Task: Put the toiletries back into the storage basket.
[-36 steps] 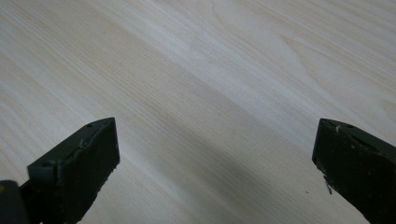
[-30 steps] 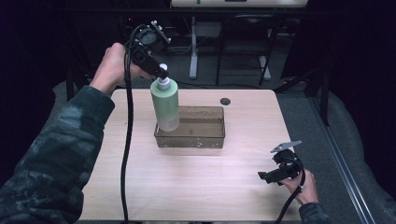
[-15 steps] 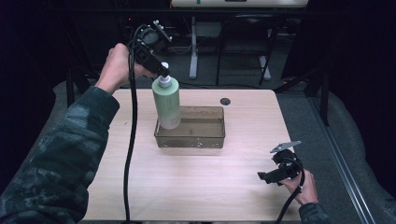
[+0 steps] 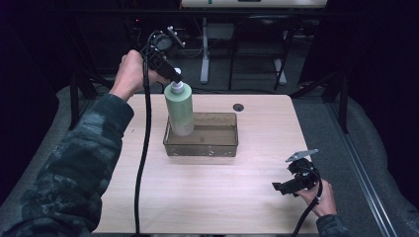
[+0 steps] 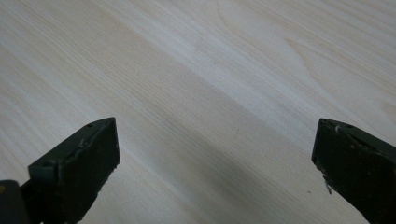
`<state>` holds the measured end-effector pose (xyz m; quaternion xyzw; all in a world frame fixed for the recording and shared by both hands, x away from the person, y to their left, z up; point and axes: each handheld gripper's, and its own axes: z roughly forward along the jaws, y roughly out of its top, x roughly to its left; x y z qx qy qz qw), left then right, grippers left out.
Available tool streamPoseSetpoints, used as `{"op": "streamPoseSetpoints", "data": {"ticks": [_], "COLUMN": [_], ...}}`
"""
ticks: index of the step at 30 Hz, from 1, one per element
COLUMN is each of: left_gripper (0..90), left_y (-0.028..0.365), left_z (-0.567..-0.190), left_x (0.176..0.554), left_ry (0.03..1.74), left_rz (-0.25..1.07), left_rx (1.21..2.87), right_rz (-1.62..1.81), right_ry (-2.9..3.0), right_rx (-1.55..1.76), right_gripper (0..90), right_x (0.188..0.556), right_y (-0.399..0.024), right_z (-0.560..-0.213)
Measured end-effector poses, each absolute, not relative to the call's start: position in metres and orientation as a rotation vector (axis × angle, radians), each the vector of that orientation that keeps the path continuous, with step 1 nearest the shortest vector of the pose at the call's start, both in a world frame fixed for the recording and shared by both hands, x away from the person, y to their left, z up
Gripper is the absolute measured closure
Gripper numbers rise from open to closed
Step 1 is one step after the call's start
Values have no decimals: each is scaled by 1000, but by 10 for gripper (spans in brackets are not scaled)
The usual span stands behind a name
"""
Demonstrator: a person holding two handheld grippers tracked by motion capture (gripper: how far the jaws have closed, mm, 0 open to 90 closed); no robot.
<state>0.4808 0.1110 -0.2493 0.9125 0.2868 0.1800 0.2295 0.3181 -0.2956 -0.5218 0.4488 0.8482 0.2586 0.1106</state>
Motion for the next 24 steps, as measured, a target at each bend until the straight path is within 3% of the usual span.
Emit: {"op": "streamPoseSetpoints", "data": {"ticks": [24], "left_gripper": [627], "left_y": [117], "left_z": [-288], "left_x": [487], "left_ry": [820], "left_rz": [456], "left_rx": [2506], "right_rz": [765], "right_ry": [2506], "right_rx": [1304], "right_gripper": [3], "right_x": [318], "right_y": [-292], "right_z": [-523]}}
